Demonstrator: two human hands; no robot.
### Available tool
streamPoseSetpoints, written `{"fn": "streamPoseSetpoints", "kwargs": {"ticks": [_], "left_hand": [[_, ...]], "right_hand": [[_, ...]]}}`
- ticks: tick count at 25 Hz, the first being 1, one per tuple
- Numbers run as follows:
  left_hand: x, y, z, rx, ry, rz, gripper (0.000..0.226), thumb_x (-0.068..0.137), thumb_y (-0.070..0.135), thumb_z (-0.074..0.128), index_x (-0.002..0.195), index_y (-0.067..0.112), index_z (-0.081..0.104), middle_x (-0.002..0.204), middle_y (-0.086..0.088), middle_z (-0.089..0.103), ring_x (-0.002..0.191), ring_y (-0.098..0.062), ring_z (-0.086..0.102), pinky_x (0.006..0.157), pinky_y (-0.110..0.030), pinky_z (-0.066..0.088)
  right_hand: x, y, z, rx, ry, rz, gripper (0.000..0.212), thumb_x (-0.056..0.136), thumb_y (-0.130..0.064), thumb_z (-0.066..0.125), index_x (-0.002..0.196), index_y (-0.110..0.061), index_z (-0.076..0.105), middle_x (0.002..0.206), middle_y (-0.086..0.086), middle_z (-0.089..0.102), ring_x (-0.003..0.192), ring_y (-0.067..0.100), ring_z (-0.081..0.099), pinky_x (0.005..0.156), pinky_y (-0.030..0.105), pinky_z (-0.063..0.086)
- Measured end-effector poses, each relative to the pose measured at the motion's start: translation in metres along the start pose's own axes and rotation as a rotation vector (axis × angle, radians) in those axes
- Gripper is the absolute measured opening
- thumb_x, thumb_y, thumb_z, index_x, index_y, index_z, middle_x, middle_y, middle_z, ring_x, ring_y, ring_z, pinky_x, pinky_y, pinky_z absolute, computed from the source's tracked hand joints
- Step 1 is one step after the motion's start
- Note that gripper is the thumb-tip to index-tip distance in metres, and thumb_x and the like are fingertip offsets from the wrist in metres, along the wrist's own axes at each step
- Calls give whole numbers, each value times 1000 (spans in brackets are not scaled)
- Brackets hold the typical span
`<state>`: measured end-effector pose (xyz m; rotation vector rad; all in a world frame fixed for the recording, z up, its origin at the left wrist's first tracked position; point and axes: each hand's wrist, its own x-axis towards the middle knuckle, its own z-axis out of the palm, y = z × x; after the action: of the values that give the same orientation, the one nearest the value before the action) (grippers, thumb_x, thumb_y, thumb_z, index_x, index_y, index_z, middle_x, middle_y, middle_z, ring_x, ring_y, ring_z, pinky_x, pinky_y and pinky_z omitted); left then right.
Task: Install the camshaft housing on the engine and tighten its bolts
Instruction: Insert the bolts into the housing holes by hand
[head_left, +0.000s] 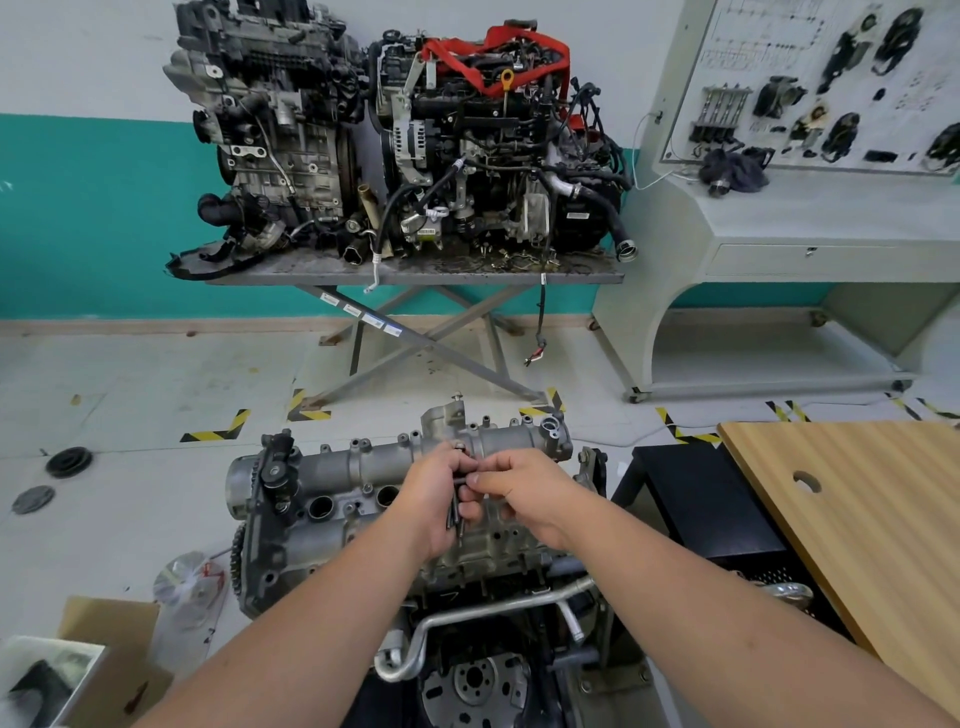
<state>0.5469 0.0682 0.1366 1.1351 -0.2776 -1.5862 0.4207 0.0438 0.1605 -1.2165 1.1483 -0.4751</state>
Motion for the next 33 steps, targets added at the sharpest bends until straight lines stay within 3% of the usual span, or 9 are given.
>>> {"fn": "streamPoseSetpoints", "kwargs": {"ticks": [5, 8, 11, 14, 16, 21, 27, 30, 33], "left_hand": [[6, 11, -10, 21, 80, -2, 10, 89, -1, 42, 89, 9, 46, 65, -8, 49, 45, -12, 35, 33, -19, 24], [7, 31, -33, -149, 150, 34, 15, 89, 1, 42, 80, 13, 43, 67, -4, 46, 42, -9, 32, 31, -19, 23], [3, 54, -65, -388, 200, 104, 21, 89, 2, 40, 76, 17, 42, 66, 0, 45, 41, -8, 32, 33, -17, 23], [-3, 63, -93, -439, 284, 148, 20, 89, 2, 39, 80, 19, 46, 64, 2, 43, 40, -8, 33, 33, -18, 26], [-9, 62, -103, -450, 300, 148, 21, 90, 2, 38, 80, 19, 46, 63, 3, 41, 39, -8, 33, 33, -17, 27], [-20, 49, -100, -452, 288, 104, 23, 90, -1, 37, 81, 19, 45, 63, 2, 39, 41, -9, 33, 34, -19, 28], [-26, 41, -79, -385, 274, 74, 27, 90, -2, 35, 80, 20, 45, 65, 0, 42, 43, -10, 31, 36, -17, 26], [-28, 39, -70, -366, 272, 78, 28, 91, -3, 34, 79, 20, 45, 64, 1, 40, 43, -10, 30, 37, -16, 25], [-28, 32, -61, -378, 259, 57, 27, 92, -2, 35, 80, 19, 45, 65, 1, 39, 42, -10, 30, 36, -17, 25]], "right_hand": [[13, -6, 7, 75, -2, -47, 6, 93, -5, 64, 88, -6, 67, 70, 2, 68, 62, 11, 59, 53, 23, 43], [32, -17, 7, 177, 145, -95, 6, 88, 1, 68, 85, -3, 68, 72, 9, 72, 63, 16, 66, 57, 27, 53], [55, -22, 8, -304, 318, -205, 7, 86, -7, 70, 81, -11, 75, 74, 5, 74, 63, 15, 68, 64, 29, 58], [67, -11, 27, -1028, 151, -414, 17, 91, -15, 60, 88, -15, 77, 83, 4, 72, 73, 17, 63, 66, 28, 53], [72, 3, 42, -1217, 13, -494, 22, 96, -18, 54, 97, -14, 75, 92, 9, 72, 87, 24, 64, 74, 34, 54], [83, 14, 50, -1278, -3, -526, 25, 100, -19, 52, 110, -14, 74, 108, 9, 72, 100, 25, 64, 87, 37, 53], [78, 21, 52, -1353, -49, -493, 25, 97, -19, 50, 98, -17, 74, 107, 6, 68, 101, 29, 63, 84, 39, 53], [79, 11, 45, -1428, -123, -517, 33, 99, -34, 44, 98, -21, 74, 114, -1, 56, 109, 24, 46, 88, 38, 40], [75, 5, 38, -1467, -218, -380, 38, 98, -38, 38, 114, -30, 71, 125, 0, 50, 118, 25, 38, 97, 44, 34]]}}
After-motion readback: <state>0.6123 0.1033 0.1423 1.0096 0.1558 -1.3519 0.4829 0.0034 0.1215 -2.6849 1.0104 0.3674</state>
